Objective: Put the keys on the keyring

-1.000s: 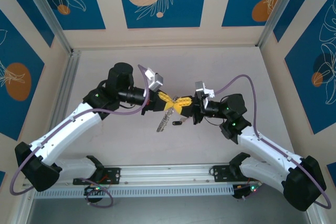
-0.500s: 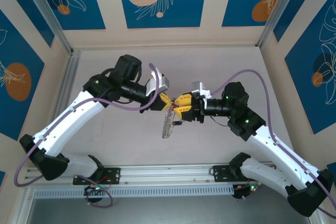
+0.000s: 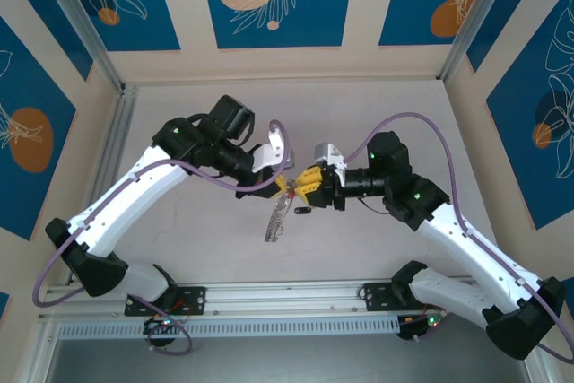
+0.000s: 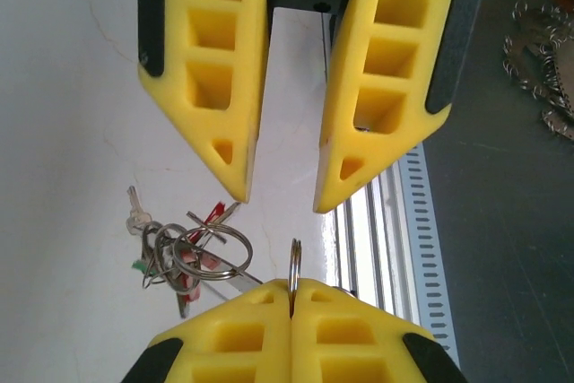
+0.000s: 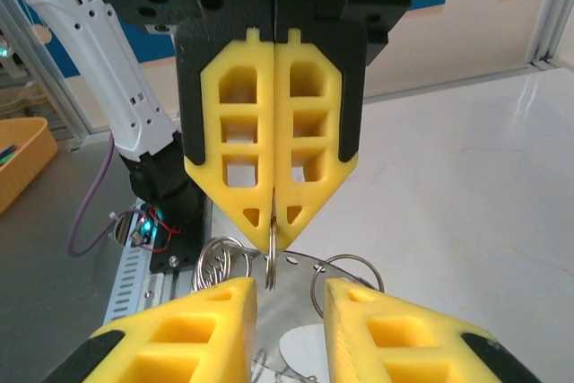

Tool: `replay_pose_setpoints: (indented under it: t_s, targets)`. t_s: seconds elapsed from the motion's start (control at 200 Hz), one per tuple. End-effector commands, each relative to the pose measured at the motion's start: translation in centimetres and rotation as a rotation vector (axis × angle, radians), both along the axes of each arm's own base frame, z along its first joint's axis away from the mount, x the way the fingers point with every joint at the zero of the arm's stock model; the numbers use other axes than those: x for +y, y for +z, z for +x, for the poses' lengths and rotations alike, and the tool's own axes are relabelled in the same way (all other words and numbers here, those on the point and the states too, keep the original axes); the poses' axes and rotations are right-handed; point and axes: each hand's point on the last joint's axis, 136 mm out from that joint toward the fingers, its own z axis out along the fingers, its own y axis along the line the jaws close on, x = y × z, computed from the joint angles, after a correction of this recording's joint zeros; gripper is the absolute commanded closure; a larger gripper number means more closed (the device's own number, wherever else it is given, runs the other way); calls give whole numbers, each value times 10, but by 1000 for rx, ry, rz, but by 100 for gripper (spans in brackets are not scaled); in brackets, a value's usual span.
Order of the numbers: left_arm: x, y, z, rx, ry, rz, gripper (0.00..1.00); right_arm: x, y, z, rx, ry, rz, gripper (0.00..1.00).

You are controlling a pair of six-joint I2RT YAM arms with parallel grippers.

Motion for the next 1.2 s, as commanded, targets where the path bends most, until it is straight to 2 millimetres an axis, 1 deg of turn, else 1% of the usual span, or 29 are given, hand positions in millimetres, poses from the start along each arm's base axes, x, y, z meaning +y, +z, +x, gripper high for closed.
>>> replay_pose_setpoints:
  t_s: [0.0,0.195,0.515,0.595,0.63,0.665,0.685,0.73,0.85,0.935,1.04,1.06,1.105,1.12,1.195]
  targets:
    - [-1,7,-6,-23,-41,-1,100,3,6,-8,-8,51,-3,73]
    - [-4,5,-6,-28,-46,14,100,8,12,-16,1,111,26,72]
    - [-7,6,-7,-27,-56,10,100,17,-4,-12,30,107,-22,74]
    - [-8,6,-7,-27,-59,10,100,19,-6,-9,26,99,-32,77]
    - [-7,7,-7,-28,-59,10,100,19,-6,-9,25,97,-34,80]
    - [-7,6,-8,-28,-58,13,100,20,-6,-8,23,97,-35,86]
    - [-7,6,-7,-29,-58,14,100,20,-6,-8,21,98,-34,91]
    - [-7,5,-7,-31,-55,19,100,20,-5,-8,14,98,-32,100]
    - [-6,5,-8,-30,-54,19,100,19,-5,-5,1,80,-28,100]
    - [-6,12,-11,-31,-57,-15,100,17,-6,-4,-8,57,-32,100]
    - [-7,25,-14,-28,-43,-98,100,13,1,-6,-34,41,3,100]
    - [-7,26,-16,-25,-43,-111,95,12,4,-7,-39,43,18,100]
    - [-7,26,-17,-13,-36,-127,81,9,12,-8,-42,42,59,100]
    - [-7,26,-17,-9,-31,-132,78,8,15,-8,-45,41,74,100]
    - [-6,23,-16,4,-8,-159,70,4,31,-10,-42,43,157,100]
